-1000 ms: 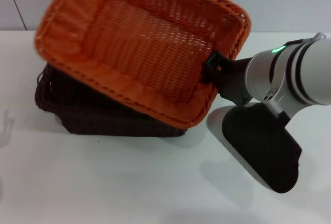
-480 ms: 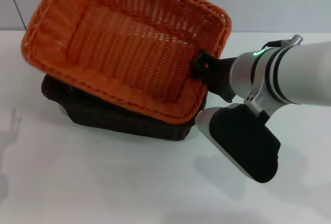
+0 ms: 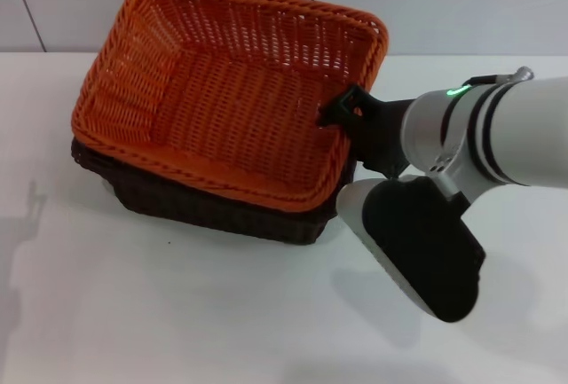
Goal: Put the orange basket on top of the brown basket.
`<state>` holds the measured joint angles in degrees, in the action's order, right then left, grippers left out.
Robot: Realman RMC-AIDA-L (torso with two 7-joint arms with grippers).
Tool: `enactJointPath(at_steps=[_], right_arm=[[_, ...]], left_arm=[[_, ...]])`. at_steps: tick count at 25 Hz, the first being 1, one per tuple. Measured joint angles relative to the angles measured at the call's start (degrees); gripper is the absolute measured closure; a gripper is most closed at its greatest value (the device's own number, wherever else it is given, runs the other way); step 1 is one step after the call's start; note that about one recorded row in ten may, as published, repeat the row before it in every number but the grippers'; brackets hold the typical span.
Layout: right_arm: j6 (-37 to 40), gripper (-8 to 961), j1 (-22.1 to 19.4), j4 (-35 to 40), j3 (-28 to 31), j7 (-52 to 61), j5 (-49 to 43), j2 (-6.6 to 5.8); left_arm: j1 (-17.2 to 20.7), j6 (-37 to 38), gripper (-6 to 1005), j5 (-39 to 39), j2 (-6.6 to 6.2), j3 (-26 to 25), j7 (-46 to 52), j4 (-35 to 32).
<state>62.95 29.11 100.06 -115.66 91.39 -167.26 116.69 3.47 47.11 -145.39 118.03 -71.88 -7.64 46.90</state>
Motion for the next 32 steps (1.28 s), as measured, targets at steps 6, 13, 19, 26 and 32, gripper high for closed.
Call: enactJointPath(at_steps=[6, 13, 19, 26, 32], right_arm=[[4.28, 473, -5.47, 8.62, -0.25, 0.9, 0.0, 0.28], [1.55, 348, -13.66, 15.48, 0.47, -0.29, 0.0, 2.14], [-19.13, 289, -19.38, 15.66, 3.78, 12.26, 0.02, 2.88], [-65.53, 289, -29.16, -6.79, 15.26, 58.42, 4.29, 2.81], [-107.32, 289, -33.15, -33.41, 13.71, 72.21, 26.39, 2.58]], left_arm=[[-0.72, -0.69, 206, -0.2, -0.01, -0.26, 0.0, 0.08], [-1.85, -1.41, 206, -0.36, -0.1, -0.81, 0.0, -0.71], [-3.3, -2.0, 206, -0.42, -0.24, -1.14, -0.02, -1.55], [-3.57, 1.67, 206, -0.07, 0.01, -2.34, 0.71, -3.19], [-3.81, 3.59, 206, 0.01, 0.03, -3.79, 2.18, -5.13]])
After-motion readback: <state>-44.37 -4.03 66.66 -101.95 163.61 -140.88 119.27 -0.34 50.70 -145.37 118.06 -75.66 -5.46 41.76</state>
